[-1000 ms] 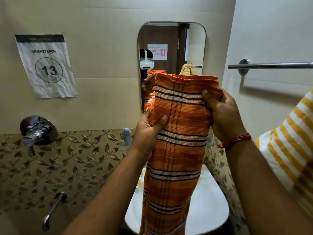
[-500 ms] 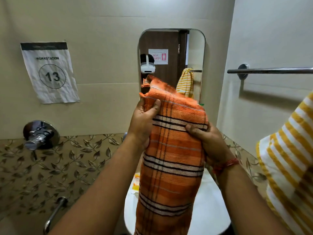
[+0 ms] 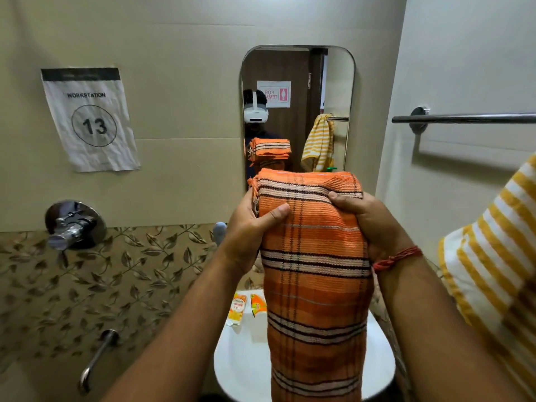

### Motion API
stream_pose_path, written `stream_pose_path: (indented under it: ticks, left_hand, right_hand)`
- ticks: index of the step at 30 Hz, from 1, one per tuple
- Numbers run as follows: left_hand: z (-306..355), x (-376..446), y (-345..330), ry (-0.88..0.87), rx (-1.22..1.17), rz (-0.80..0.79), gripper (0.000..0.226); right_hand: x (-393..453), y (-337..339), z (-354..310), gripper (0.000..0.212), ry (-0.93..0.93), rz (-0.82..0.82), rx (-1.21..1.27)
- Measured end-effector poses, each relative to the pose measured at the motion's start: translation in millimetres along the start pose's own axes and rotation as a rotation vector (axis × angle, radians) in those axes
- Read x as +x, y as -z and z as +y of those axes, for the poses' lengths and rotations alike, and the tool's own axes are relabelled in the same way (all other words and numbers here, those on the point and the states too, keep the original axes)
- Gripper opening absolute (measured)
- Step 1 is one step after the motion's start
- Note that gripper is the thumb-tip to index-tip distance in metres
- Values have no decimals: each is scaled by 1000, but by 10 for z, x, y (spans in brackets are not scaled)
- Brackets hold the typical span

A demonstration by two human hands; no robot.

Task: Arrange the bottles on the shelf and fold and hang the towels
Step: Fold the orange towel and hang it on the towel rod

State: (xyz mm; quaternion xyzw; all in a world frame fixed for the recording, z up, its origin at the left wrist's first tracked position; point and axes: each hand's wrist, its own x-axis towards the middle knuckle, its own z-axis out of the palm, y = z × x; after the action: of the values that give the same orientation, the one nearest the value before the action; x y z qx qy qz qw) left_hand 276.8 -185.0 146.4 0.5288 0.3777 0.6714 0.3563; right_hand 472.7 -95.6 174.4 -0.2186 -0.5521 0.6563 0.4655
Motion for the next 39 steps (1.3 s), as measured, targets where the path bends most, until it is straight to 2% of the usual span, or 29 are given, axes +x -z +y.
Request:
stream_pose_path:
  ticks: [3, 7, 10, 13, 17, 20, 22, 26, 29, 31, 33, 37, 39]
  left_hand:
    - [19, -37, 23, 32, -49, -105, 73]
    - [-52, -95, 33, 145, -44, -171, 89]
    - [-69, -112, -27, 148, -70, -78, 73]
    - [35, -98, -139, 104, -142, 44, 56]
    - [186, 22, -271, 27, -145, 167, 31]
    - [286, 107, -334, 13, -137, 240, 30]
    - [344, 136, -351, 21, -146, 272, 31]
    - [415, 148, -268, 82, -89, 270, 34]
    - [468, 79, -154, 177, -13, 44, 39]
    - [418, 7, -87, 231, 29, -95, 44]
    - [291, -66, -19, 254, 26, -150, 49]
    - [141, -150, 14, 270, -63, -23, 59]
    - [157, -160, -13, 268, -60, 38, 62]
  right_hand:
    - [62, 42, -70, 40, -106, 61, 16]
    - [53, 15, -204, 21, -184, 95, 13]
    - [-3, -37, -257, 30, -185, 75, 44]
    - [-98, -19, -207, 43, -153, -59, 183]
    - [-205, 61, -40, 49, -100, -209, 295]
    - [-285, 126, 120, 60, -56, -253, 303]
    - [-319, 135, 202, 63, -21, -263, 207]
    - [-317, 22, 227, 51, 119, -138, -17]
    - [-321, -56, 169, 45, 172, 37, -22]
    - [-311, -71, 122, 42, 142, 67, 3]
    - [-265, -44, 85, 42, 71, 81, 27]
    - [-176, 52, 46, 51, -74, 154, 21]
    - [-166, 81, 26, 47, -120, 141, 24]
